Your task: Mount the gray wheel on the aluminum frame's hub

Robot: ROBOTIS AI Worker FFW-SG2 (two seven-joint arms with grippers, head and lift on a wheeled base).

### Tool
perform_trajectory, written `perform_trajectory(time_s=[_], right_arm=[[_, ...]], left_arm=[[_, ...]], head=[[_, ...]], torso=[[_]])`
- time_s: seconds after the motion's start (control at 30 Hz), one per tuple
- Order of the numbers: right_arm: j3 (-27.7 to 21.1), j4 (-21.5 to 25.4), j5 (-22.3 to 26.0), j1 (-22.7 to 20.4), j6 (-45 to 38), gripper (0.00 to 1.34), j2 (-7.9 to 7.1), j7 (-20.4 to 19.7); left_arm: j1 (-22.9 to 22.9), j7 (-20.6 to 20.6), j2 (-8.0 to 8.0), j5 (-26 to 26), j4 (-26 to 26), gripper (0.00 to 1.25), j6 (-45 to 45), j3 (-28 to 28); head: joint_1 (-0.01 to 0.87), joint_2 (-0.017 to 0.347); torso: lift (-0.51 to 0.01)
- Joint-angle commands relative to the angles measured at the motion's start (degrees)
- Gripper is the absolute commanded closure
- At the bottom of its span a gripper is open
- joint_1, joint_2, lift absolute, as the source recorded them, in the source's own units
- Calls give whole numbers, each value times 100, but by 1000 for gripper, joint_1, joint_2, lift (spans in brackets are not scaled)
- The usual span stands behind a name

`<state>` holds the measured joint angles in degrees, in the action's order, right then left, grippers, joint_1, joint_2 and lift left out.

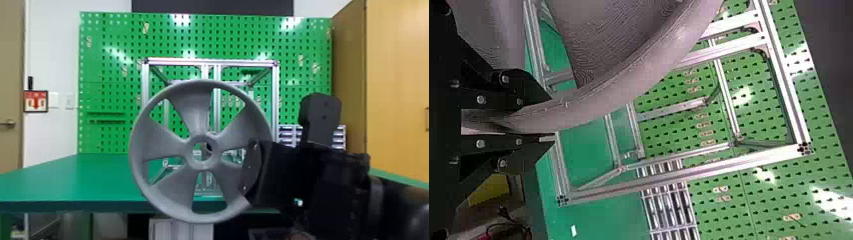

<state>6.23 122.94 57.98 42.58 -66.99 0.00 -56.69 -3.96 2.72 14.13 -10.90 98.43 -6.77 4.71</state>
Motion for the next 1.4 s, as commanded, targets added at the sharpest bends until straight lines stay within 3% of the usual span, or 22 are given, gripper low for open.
perform_trajectory(time_s=[0.0,0.23,0.5,0.83,1.07,1.37], right_arm=[[97,20,-50,4,63,1171,5,-26],[62,-16,-23,48,36,1171,5,-26],[-52,-121,-41,92,-25,1171,5,-35],[-78,-350,-146,180,-78,1171,5,-35],[-131,-367,-190,189,-122,1171,5,-35],[-201,-367,-243,180,-139,1171,5,-35]], left_arm=[[0,0,11,0,1,122,0,4],[18,62,20,0,142,122,-211,48],[185,650,178,-62,1390,116,-1266,373],[677,1731,283,-932,2787,121,-2479,575],[1231,2232,336,-1696,3376,119,-3190,645],[1591,2584,354,-2778,3745,122,-3190,513]], head=[[-5,6],[-5,6],[-5,6],[-5,6],[-5,6],[-5,6]], torso=[[-499],[-499],[-499],[-499],[-499],[-499]])
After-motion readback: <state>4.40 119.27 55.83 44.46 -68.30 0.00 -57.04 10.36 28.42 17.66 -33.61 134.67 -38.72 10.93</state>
